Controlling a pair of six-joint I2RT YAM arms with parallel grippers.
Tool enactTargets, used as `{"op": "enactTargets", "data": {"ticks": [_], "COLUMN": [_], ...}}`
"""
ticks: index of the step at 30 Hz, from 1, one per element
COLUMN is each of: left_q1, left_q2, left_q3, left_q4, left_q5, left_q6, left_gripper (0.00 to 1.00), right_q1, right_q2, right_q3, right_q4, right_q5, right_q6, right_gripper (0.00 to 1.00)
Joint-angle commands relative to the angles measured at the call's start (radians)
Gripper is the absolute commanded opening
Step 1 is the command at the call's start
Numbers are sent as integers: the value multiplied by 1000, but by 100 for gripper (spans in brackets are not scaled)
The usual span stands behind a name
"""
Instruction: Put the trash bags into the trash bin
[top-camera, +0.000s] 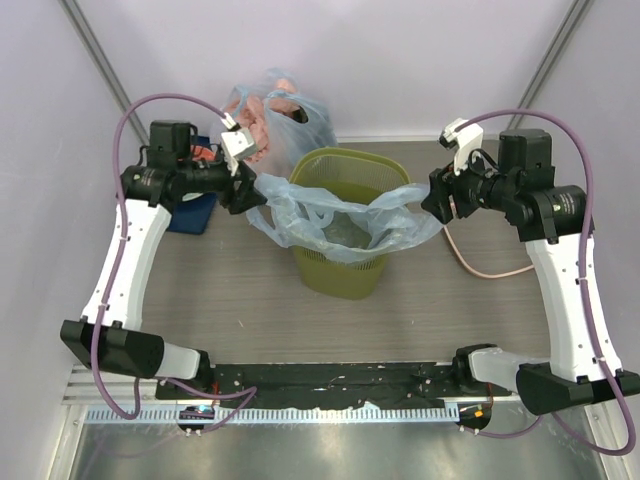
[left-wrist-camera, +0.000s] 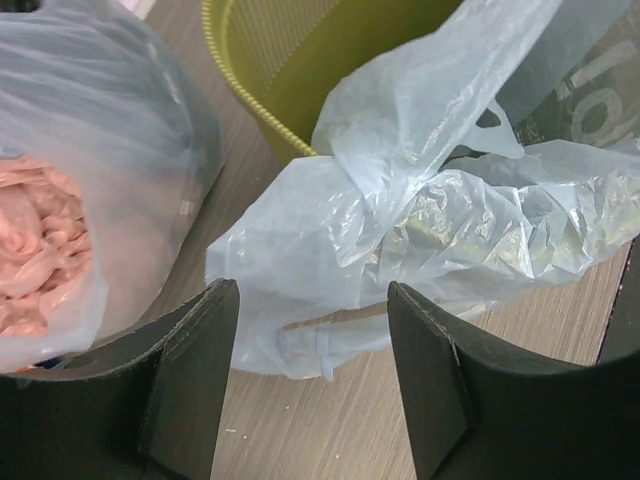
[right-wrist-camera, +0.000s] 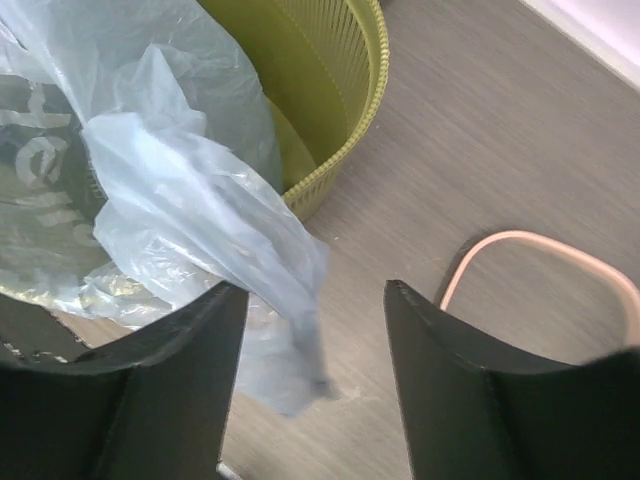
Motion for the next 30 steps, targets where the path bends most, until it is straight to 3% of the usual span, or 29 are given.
{"op": "enactTargets", "data": {"ticks": [1, 4, 6, 11, 14, 22, 30], "left_q1": [-60, -95, -106, -117, -118, -129, -201], "left_q2": [28, 52, 65, 68, 59, 48, 29], "left_q3": [47, 50, 50, 55, 53, 62, 55], "left_q4": [-38, -29, -17, -17, -23, -37, -86], "left_q5": [-32, -57, -72, -63, -57, -49, -38], "left_q6": [116, 122, 121, 119, 119, 112, 44], "left_gripper": [64, 57, 52, 39, 37, 35, 24], "right_q1": [-4, -2, -2, -2, -2, -1, 108], "right_q2": [-7, -8, -11, -54, -80, -64, 68], "right_q3": [9, -38, -49, -17, 27, 109, 184], "right_q4": [-17, -31, -77, -126, -124, -57, -20], "right_q5": [43, 104, 91, -16, -84, -127, -112], "right_q6": [-56, -47, -59, -47, -41, -38, -119], "right_gripper": [54, 43, 45, 76, 80, 82, 77]}}
